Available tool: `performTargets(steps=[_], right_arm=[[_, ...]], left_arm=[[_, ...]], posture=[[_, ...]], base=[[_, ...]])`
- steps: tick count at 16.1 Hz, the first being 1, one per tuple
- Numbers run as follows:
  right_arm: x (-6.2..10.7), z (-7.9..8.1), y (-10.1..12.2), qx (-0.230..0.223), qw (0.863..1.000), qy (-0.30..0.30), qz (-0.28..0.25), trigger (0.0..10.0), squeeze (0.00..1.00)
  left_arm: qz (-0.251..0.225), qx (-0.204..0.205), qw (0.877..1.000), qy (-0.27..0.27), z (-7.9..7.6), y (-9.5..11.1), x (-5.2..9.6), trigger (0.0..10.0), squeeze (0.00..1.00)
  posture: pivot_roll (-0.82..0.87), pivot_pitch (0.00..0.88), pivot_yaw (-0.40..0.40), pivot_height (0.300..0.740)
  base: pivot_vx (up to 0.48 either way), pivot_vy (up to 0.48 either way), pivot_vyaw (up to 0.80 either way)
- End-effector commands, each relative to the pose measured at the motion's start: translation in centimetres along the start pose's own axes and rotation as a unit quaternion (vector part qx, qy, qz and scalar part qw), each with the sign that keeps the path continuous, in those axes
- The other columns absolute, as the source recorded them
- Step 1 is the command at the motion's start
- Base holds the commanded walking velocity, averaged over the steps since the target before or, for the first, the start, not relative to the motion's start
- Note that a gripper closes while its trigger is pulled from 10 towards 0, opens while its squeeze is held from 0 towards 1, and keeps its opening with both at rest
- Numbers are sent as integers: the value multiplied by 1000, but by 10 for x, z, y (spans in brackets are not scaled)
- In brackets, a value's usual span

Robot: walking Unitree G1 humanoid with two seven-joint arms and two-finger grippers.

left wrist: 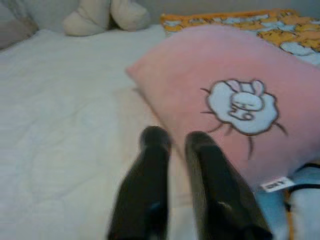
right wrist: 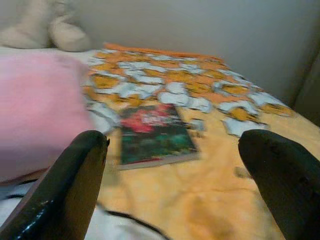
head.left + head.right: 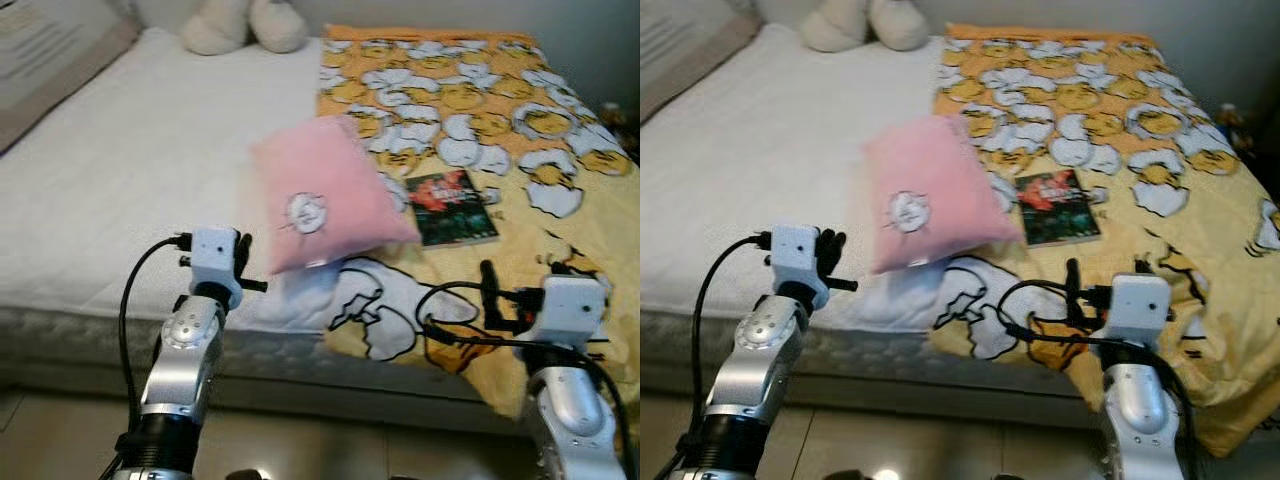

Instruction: Clean up the room

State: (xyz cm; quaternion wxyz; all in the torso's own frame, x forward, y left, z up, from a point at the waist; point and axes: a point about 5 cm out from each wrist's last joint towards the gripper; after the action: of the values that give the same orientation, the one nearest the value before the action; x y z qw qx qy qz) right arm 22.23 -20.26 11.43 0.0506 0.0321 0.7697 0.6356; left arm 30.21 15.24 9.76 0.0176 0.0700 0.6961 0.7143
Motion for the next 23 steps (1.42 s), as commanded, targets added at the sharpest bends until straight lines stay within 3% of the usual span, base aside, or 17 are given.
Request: performTargets(steps=[1,3,5,6,8,10,12,14,16,18,21,23], right_arm=[[-1,4,0,-7,1000,6,-4,10000,0],[-1,6,0,-11,1000,12,-4,10000,0],[2,6,-4,-23,1000,14,5,10000,0],[11,-1,-13,-34,999,-2,24,10000,0],[25,-8,-24,-40,998,-21,44,10000,0],[35,-9,-30,-48,997,-29,55,10000,0],[32,-5,-30,-42,998,-13,48,10000,0],[27,-5,-29,-44,998,-8,44,10000,0],[13,-4,-24,-32,999,14,29,10000,0],[9,-4,-21,-19,999,20,18,10000,0],[9,-4,-25,-25,999,13,22,10000,0],[7,-6,-25,-32,999,3,21,10000,0]], left_arm=[[-26,-16,1000,4,-4,11,-3,10000,1000],[-16,5,1000,3,-5,9,-2,10000,1000],[-6,71,997,0,-7,8,2,10000,1000],[11,78,997,-5,3,-1,12,10000,1000],[16,26,999,-20,14,-7,26,10000,1000],[17,13,999,-28,16,-7,30,10000,1000],[-3,-13,1000,-26,14,-1,34,10000,1000],[-22,-38,999,-28,9,3,34,10000,1000],[-23,-9,1000,3,13,7,20,10000,1000],[-38,-36,999,-5,11,9,23,10000,1000],[-46,-22,999,14,21,15,13,10000,1000],[-28,20,999,28,25,13,6,10000,1000]], posture=[[-13,7,14,740],[-9,18,15,740],[-8,45,6,740],[-4,51,-3,740],[5,54,-5,740],[11,54,-13,740],[13,38,-18,740],[27,26,-32,740],[31,19,-44,740],[29,11,-42,740],[26,1,-37,740],[17,0,-29,740]], base=[[0,0,0],[0,0,0],[0,0,0],[0,0,0],[0,0,0],[0,0,0],[0,0,0],[0,0,0],[0,0,0],[0,0,0],[0,0,0],[0,0,0]])
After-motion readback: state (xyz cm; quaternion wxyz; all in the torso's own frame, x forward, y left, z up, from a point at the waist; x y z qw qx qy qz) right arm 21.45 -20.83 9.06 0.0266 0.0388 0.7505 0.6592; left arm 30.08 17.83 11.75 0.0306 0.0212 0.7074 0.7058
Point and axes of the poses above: a point about 5 cm out from each wrist's last joint towards the gripper, its own x axis pointing back from the gripper into the wrist, its own y axis along the axis of the wrist's last joint, z = x × y, and after that the axes turned 3 degrees about x, right-handed
